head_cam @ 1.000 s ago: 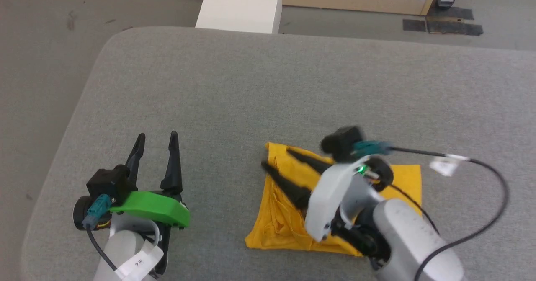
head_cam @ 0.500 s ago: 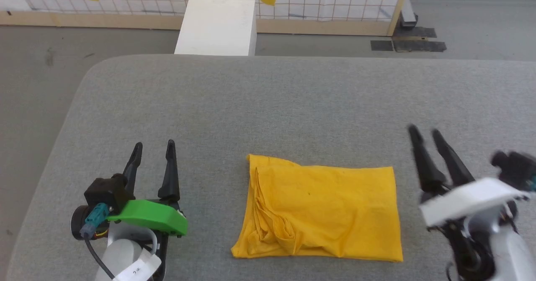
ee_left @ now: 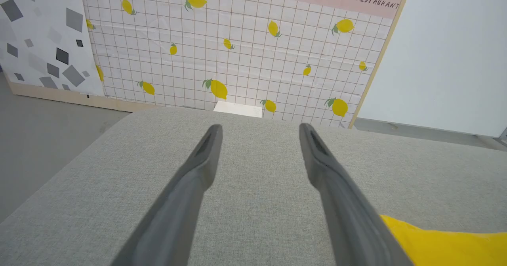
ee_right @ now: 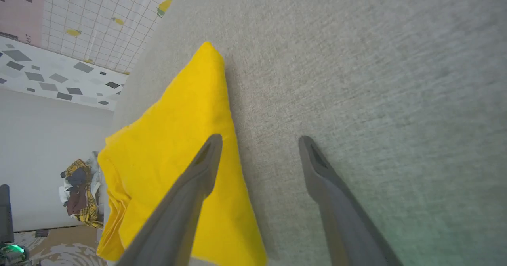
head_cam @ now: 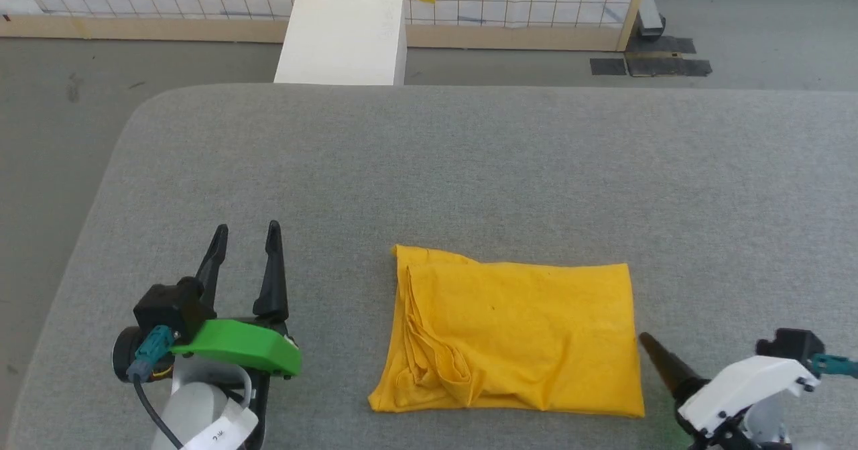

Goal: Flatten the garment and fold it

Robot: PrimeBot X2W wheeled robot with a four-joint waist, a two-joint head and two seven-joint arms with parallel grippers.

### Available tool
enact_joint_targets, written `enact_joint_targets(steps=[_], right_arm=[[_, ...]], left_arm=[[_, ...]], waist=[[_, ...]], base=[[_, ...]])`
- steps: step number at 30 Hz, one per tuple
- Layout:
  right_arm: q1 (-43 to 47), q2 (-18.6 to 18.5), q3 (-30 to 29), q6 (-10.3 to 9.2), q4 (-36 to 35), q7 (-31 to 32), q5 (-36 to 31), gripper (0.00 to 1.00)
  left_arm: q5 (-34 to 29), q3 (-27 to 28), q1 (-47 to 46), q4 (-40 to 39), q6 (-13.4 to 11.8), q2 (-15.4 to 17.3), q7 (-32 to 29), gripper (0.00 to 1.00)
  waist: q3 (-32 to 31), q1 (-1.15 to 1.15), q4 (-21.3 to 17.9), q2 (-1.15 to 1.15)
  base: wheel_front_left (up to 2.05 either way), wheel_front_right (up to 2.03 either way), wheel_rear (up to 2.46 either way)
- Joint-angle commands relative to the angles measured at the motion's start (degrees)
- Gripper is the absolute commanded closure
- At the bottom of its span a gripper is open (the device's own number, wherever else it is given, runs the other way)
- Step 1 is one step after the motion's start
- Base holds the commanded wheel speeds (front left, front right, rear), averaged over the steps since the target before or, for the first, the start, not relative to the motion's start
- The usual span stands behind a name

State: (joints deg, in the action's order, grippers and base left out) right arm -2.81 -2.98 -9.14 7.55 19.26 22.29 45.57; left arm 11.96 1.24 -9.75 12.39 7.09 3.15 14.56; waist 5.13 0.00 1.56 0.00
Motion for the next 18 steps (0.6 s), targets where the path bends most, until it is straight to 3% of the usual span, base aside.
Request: enact_joint_targets(steps=[1,5,10,11,12,14,15,18], right_arm=[[-1.66,0.11,0.80,-0.06,0.67,0.76,1.18,0.00],[-3.47,0.11,3.06,-0.06,2.28,1.72,3.69,0.00],[-5.01,0.11,5.79,-0.06,4.23,4.71,-0.03,0.00],[-5.72,0.11,7.05,-0.06,4.50,7.13,-1.80,0.22],[-5.92,0.11,7.41,-0.06,4.42,7.94,-2.57,0.59],[-6.16,0.11,7.70,-0.06,3.87,8.86,-4.40,0.91],[-6.25,0.11,7.61,-0.06,3.51,9.05,-5.32,1.00],[-6.67,0.11,6.82,-0.06,1.63,9.78,-9.70,1.00]], left_arm=[[-0.39,0.04,0.28,-0.15,0.38,-0.22,0.44,0.00],[-0.32,-0.07,0.25,-0.05,0.38,-0.23,0.44,0.00],[-0.28,-0.06,0.25,0.11,0.39,-0.24,0.44,0.00],[-0.24,-0.03,0.13,0.24,0.39,-0.25,0.44,0.00],[-0.24,-0.02,0.11,0.26,0.39,-0.25,0.44,0.00],[-0.25,0.05,0.11,0.28,0.39,-0.25,0.44,0.00],[-0.25,0.10,0.13,0.29,0.39,-0.25,0.44,0.00],[-0.28,0.48,0.42,0.12,0.37,-0.26,0.44,0.00]], waist=[[0.28,0.00,0.31,0.00],[0.62,0.00,0.93,0.00],[0.81,0.00,1.56,0.00],[0.88,0.00,1.80,0.00],[0.90,0.00,1.84,0.00],[0.92,0.00,1.81,0.00],[0.93,0.00,1.76,0.00],[1.04,0.00,1.03,0.00]], base=[[0.00,0.00,0.00],[0.00,0.00,0.00],[0.00,0.00,0.00],[0.00,0.00,0.00],[0.00,0.00,0.00],[0.00,0.00,0.00],[0.00,0.00,0.00],[0.00,0.00,0.00]])
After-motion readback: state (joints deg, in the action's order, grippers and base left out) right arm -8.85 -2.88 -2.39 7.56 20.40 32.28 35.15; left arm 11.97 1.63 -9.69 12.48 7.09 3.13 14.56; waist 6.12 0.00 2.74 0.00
